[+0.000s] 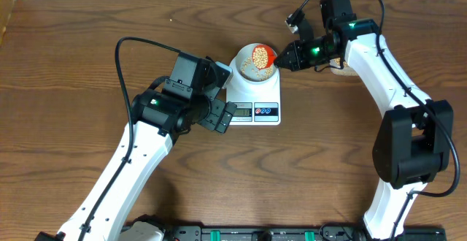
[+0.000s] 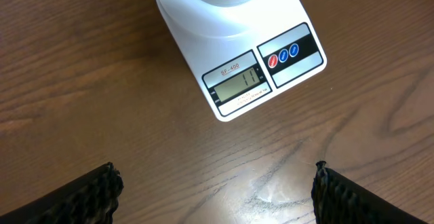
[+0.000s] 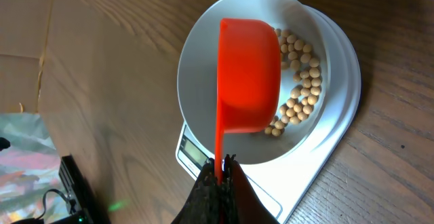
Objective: Scoop item into bowl and weigh 50g on scale
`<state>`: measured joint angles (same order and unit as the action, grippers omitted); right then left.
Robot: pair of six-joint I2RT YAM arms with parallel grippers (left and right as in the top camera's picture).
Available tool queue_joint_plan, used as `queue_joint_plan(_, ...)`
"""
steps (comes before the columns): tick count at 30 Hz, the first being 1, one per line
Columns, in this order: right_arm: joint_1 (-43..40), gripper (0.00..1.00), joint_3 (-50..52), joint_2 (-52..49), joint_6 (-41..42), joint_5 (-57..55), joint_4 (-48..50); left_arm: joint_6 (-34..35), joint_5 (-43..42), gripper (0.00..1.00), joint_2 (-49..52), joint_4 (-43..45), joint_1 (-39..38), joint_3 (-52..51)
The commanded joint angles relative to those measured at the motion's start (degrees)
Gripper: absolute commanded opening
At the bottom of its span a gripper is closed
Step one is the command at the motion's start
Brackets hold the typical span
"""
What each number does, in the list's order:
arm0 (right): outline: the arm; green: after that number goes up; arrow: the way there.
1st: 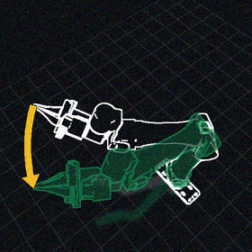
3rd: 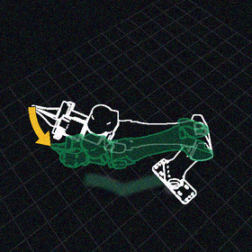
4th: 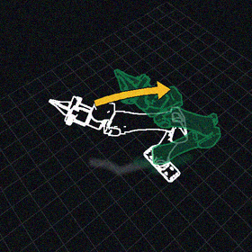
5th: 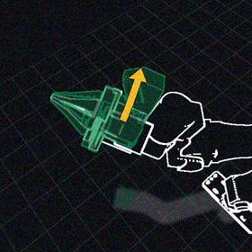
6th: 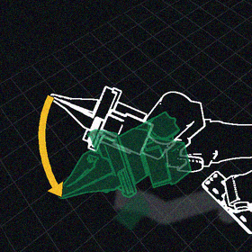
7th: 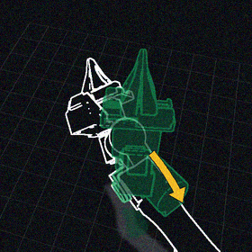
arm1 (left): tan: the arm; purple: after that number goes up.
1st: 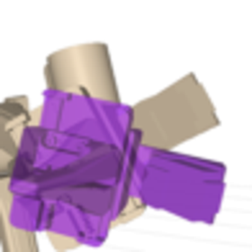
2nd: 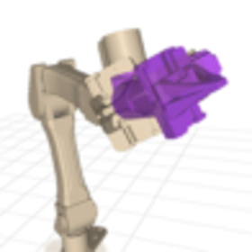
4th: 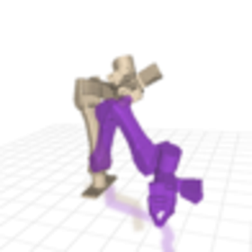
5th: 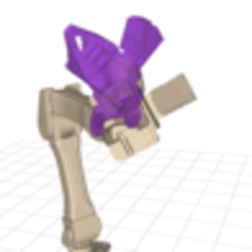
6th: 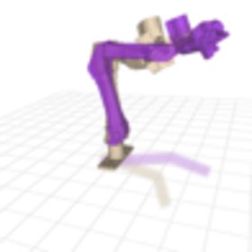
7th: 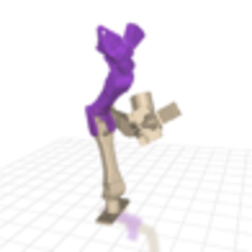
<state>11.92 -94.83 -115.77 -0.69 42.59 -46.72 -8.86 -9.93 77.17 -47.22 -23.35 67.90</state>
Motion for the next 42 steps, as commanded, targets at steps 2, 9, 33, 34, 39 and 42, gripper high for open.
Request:
queue_joint_plan(2, 0.28, 0.01, -1.57, 1.14, -1.38, -0.11, -0.28, -0.11, 0.52, 0.92, 0.31, -0.13, 0.20, -0.20)
queue_joint_plan(9, 0.28, 0.01, -1.57, 1.14, -1.75, -0.57, -0.48, -0.11, 0.52, 0.92, 0.31, -0.13, 0.20, -0.20)
queue_joint_plan(33, 0.28, 0.01, -1.57, 1.14, -2.03, -0.66, -0.66, -0.11, 0.55, 0.92, 0.31, -0.13, 0.20, -0.20)
queue_joint_plan(34, 0.28, 0.01, -1.57, 1.14, -2.03, -0.66, -0.68, -0.11, 0.55, 0.92, 0.31, -0.13, 0.20, -0.20)
queue_joint_plan(39, 0.28, 0.01, -1.57, 1.14, -2.01, -0.63, -0.70, -0.11, 0.52, 0.92, 0.31, -0.11, 0.20, -0.20)
queue_joint_plan(42, 0.28, 0.01, -1.57, 1.14, -2.01, -0.63, -0.68, -0.13, 0.52, 0.92, 0.31, -0.13, 0.20, -0.20)
